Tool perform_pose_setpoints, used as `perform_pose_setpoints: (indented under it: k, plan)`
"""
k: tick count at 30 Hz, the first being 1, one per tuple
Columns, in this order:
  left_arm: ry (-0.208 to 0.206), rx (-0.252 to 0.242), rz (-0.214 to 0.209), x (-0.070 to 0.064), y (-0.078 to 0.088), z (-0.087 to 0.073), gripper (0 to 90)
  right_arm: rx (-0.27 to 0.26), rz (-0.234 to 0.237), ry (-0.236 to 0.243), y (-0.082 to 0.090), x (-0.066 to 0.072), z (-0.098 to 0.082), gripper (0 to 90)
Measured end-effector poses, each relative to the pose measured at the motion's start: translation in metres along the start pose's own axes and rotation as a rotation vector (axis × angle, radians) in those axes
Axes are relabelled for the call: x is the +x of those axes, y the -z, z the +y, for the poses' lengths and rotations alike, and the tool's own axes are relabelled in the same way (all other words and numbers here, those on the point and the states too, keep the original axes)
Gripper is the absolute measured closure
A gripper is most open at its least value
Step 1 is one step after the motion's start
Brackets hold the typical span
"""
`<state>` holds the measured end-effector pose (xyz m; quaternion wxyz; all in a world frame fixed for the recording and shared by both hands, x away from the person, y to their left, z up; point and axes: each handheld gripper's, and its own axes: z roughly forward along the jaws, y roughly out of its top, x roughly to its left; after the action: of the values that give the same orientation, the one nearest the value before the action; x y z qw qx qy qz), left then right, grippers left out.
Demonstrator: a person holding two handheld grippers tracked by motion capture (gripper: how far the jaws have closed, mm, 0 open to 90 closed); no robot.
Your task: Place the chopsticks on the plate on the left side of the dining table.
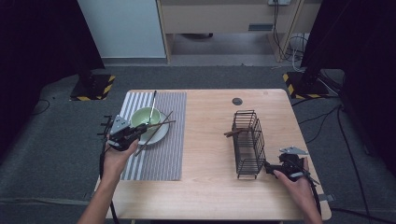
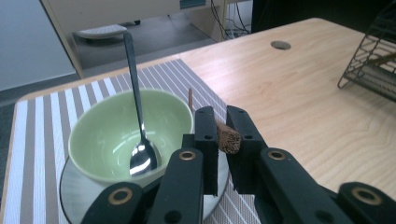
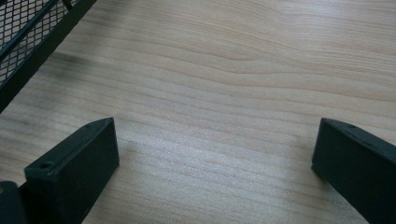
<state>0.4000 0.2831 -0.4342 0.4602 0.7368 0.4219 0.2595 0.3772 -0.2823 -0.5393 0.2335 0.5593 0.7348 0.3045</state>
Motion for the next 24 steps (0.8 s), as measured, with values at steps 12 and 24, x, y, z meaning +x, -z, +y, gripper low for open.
perform_pose_setpoints:
  k: [12, 24]
  plan:
    - [0.037, -0.001, 0.000, 0.001, 0.003, -0.027, 82.8, 0.000, 0.000, 0.000, 0.000, 0.000, 0.000, 0.7]
    - [0.057, 0.009, 0.018, 0.002, 0.000, -0.044, 82.7, 0.000, 0.000, 0.000, 0.000, 0.000, 0.000, 0.7]
